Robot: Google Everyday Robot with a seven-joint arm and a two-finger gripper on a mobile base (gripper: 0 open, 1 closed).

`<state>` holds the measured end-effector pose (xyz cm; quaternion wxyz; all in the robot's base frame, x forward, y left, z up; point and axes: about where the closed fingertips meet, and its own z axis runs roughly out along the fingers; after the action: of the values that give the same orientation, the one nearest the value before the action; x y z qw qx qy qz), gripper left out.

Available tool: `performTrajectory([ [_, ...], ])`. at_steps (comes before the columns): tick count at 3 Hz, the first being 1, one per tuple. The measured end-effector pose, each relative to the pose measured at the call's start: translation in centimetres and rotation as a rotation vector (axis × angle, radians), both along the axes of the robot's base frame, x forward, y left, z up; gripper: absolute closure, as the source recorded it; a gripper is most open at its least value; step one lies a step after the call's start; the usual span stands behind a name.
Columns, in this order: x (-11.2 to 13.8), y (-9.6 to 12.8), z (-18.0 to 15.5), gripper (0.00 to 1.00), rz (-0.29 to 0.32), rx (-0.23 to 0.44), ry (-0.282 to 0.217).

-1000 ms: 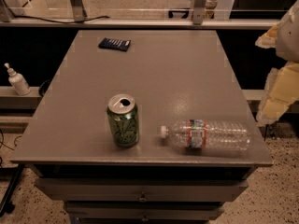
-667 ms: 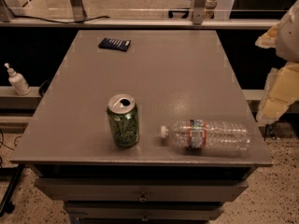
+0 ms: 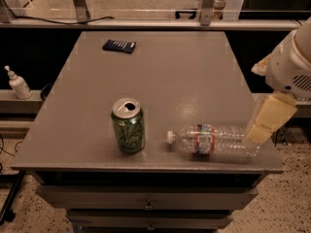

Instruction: Pick water bottle

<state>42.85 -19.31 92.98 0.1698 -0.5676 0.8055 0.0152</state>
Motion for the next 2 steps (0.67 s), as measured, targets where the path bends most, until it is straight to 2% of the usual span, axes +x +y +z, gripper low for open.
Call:
performTrajectory([
  [2, -0.3, 1.5, -6.0, 0.00, -0.079, 0.087, 0.083],
])
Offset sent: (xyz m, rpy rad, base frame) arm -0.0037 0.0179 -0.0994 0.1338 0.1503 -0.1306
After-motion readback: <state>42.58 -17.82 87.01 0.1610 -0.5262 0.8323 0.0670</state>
